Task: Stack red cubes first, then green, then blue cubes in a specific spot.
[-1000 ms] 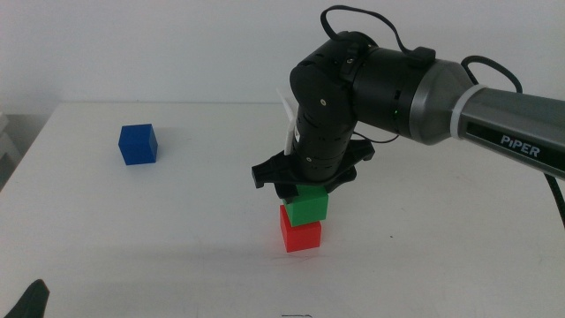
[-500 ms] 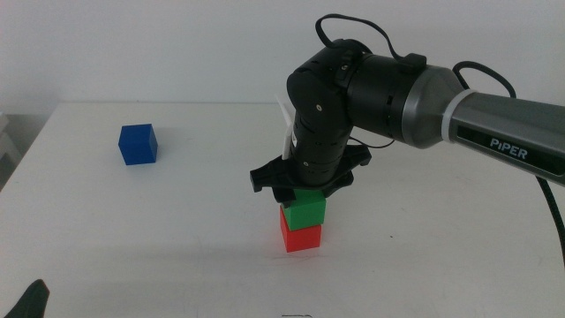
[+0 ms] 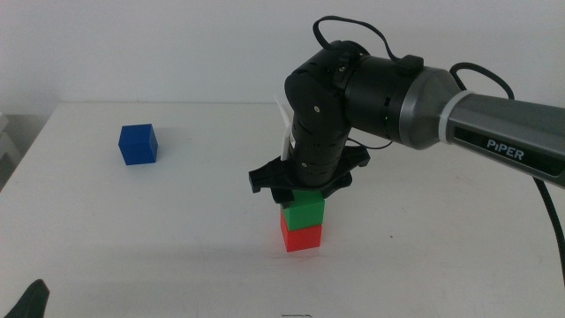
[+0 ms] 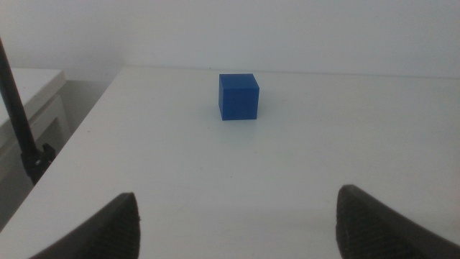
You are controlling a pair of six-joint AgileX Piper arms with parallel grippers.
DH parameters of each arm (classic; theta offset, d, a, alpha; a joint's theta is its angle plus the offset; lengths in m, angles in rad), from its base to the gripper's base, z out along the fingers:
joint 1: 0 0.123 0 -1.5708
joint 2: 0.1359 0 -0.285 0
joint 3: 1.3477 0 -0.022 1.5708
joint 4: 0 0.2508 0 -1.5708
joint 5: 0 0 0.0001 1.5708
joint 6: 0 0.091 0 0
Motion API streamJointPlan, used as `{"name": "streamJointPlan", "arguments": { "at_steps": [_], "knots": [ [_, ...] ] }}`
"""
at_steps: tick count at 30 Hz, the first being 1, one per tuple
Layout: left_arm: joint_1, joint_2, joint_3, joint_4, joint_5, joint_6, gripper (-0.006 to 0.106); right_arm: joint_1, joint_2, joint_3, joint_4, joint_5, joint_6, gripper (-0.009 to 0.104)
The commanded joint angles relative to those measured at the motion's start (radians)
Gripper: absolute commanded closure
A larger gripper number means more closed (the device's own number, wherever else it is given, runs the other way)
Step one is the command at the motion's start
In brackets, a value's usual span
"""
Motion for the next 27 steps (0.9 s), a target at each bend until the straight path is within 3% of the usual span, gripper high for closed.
{"name": "streamJointPlan", "arguments": {
  "at_steps": [1,9,10,15,19,24,27],
  "knots": [
    [-0.004,-0.02,-0.003,-0.008,-0.076,-0.008,0.007,-0.001,-0.038,-0.021,-0.026,0.012,0.005,0.095],
    [-0.004,-0.02,-0.003,-0.008,-0.076,-0.008,0.007,-0.001,-0.038,-0.022,-0.018,0.011,0.04,0.076],
    [-0.004,-0.02,-0.003,-0.008,-0.076,-0.008,0.007,-0.001,-0.038,-0.022,-0.014,0.003,0.032,0.038],
    [-0.004,-0.02,-0.003,-0.008,-0.076,-0.008,0.007,-0.001,-0.038,-0.022,-0.014,-0.015,0.028,0.012],
    [-0.004,-0.02,-0.003,-0.008,-0.076,-0.008,0.007,-0.001,-0.045,-0.027,-0.014,-0.017,0.025,0.003],
    [-0.004,-0.02,-0.003,-0.008,-0.076,-0.008,0.007,-0.003,-0.215,-0.05,-0.028,-0.014,-0.027,0.003],
    [-0.004,-0.02,-0.003,-0.008,-0.076,-0.008,0.007,-0.023,-0.318,-0.043,-0.024,-0.006,-0.139,0.003]
  ]
}}
